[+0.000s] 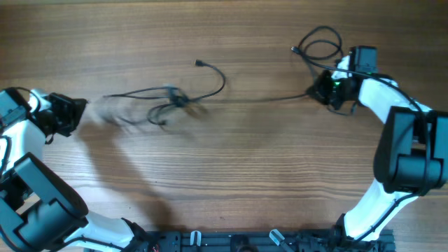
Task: Untangle cables
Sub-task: 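Open both grippers and drop the cables on the table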
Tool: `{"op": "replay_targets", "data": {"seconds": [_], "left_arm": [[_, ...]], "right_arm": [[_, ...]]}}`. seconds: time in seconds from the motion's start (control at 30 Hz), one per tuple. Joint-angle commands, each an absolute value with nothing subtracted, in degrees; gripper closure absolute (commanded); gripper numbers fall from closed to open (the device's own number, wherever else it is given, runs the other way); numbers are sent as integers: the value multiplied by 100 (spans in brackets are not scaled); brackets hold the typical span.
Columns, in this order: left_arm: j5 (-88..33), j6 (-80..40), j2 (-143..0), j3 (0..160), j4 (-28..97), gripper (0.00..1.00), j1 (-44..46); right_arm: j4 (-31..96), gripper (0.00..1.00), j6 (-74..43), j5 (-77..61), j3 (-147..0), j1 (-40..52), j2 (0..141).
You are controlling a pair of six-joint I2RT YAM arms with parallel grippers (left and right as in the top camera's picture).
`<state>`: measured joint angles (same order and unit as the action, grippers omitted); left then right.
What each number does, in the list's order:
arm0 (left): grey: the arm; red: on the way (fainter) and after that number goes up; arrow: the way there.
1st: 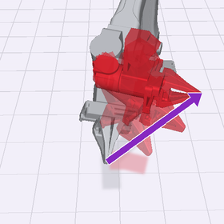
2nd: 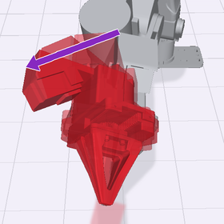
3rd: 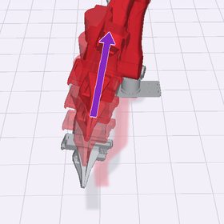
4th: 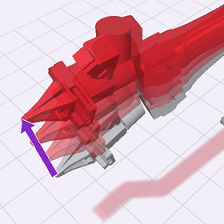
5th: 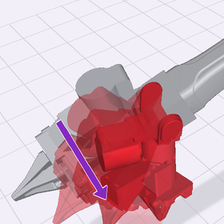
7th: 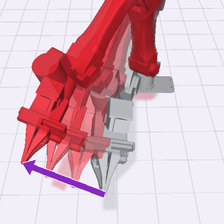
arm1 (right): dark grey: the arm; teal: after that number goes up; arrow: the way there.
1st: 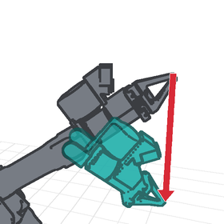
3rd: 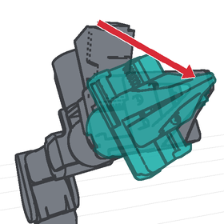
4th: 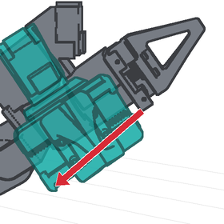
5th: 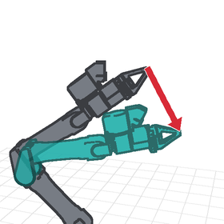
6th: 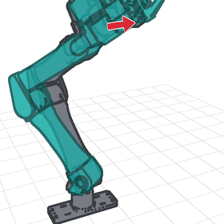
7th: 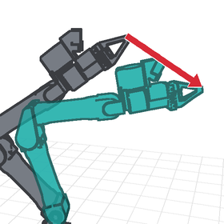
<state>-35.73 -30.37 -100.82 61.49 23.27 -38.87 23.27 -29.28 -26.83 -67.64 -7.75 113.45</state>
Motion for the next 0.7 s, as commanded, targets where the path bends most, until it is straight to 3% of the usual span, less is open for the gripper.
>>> {"op": "replay_targets", "data": {"seconds": [0.0, 0.07, 0.13, 0.23, 0.37, 0.67], "left_arm": [[-2842, -3057, -10031, 6257, 2307, 54, -3767], [-2840, -3044, -10029, 6257, 2300, 26, -3579], [-2838, -3024, -10031, 6257, 2303, 20, -3371], [-2838, -2928, -10029, 6257, 2303, 19, -3072], [-2836, -2694, -10031, 6257, 2305, 17, -2617], [-2427, -2202, -10029, 6289, 2373, 16, -1846]], "right_arm": [[2329, 91, -2694, -2025, -6705, -1238, 11325], [2329, 70, -2692, -2143, -6705, -1240, 11325], [2329, 57, -2692, -2220, -6705, -1238, 11325], [2327, 38, -2689, -2386, -6705, -1234, 11325], [2316, 23, -2392, -2790, -6705, -1160, 11325], [2368, 6, -1450, -3721, -6705, -683, 11325]]}}
